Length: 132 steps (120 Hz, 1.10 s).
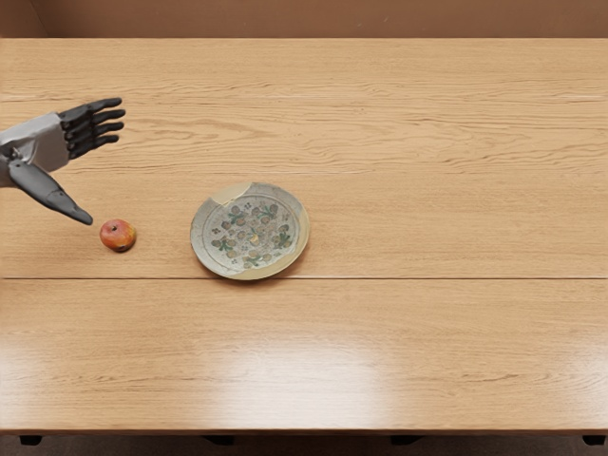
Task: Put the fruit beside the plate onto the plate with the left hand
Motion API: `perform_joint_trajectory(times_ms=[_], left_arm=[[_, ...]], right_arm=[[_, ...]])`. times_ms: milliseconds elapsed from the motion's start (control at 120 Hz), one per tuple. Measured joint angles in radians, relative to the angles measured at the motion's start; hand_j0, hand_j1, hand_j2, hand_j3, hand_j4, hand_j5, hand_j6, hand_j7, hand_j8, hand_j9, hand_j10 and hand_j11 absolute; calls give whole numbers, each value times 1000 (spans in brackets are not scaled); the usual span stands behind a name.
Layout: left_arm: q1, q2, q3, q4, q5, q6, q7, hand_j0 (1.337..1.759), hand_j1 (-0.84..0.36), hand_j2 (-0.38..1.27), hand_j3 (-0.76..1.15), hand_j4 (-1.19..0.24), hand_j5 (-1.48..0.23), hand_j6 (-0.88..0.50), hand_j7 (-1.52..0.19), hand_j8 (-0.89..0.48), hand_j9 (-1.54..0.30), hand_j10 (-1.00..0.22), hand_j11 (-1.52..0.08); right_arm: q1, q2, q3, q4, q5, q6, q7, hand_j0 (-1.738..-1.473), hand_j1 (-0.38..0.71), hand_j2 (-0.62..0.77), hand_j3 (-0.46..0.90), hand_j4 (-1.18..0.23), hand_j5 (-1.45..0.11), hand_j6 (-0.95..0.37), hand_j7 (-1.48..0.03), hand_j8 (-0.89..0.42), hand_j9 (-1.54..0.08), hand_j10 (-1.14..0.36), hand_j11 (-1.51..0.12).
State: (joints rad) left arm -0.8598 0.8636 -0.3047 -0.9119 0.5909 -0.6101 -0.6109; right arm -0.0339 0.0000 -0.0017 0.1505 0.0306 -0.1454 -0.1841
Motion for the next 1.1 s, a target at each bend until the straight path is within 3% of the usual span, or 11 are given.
perform_joint_trajectory(times_ms=[150,483,600,717,833,892,967,992,1100], left_arm=[[-3,-8,1,-3,1,0,0,1658,334,8,0,-19,-21,-19,-21,-19,-20,-18,-20],[-87,9,6,-28,71,0,0,1658,334,7,0,-19,-21,-19,-20,-19,-20,-18,-20],[-164,25,8,-33,113,0,13,1658,342,7,0,-13,-12,-13,-12,-13,-12,-12,-12],[-196,25,8,-69,169,0,173,1658,346,5,0,-9,-7,-9,-7,-9,-7,-8,-7],[-198,41,4,-150,187,0,403,1658,347,4,0,-9,-6,-9,-6,-9,-6,-8,-5],[-199,71,-6,-190,189,0,481,1658,346,4,0,-10,-7,-11,-6,-10,-6,-9,-6],[-201,96,-21,-243,190,-1,546,1658,341,5,0,-13,-12,-14,-12,-14,-12,-12,-12],[-211,89,-24,-262,192,-1,583,1658,339,5,0,-16,-15,-17,-14,-16,-14,-15,-14],[-253,81,-32,-373,207,13,815,1658,295,12,0,-52,-62,-53,-61,-53,-61,-51,-61]], right_arm=[[0,0,0,-1,0,0,0,-1658,-349,0,0,0,0,-1,0,0,0,0,0],[-1,0,-1,-2,0,0,0,-1658,-349,0,0,0,0,-1,0,-1,0,0,0],[-1,0,-1,-2,0,0,0,-1658,-349,0,0,0,0,-1,0,0,0,0,0],[-1,0,-1,-2,0,0,0,-1658,-349,0,0,0,0,-1,0,0,0,0,0],[-1,0,-1,-2,0,0,0,-1658,-349,0,0,0,0,-1,0,-1,0,0,0],[-1,0,-1,-2,0,0,0,-1658,-349,0,0,0,0,-1,0,-1,0,0,0],[-1,0,-1,-2,0,0,0,-1658,-349,0,0,0,0,-1,0,0,0,0,0],[-1,0,-1,-2,0,0,0,-1658,-349,0,0,0,0,-1,0,0,0,0,0],[-1,0,-1,-2,0,0,0,-1658,-349,0,0,0,0,-1,0,0,0,0,0]])
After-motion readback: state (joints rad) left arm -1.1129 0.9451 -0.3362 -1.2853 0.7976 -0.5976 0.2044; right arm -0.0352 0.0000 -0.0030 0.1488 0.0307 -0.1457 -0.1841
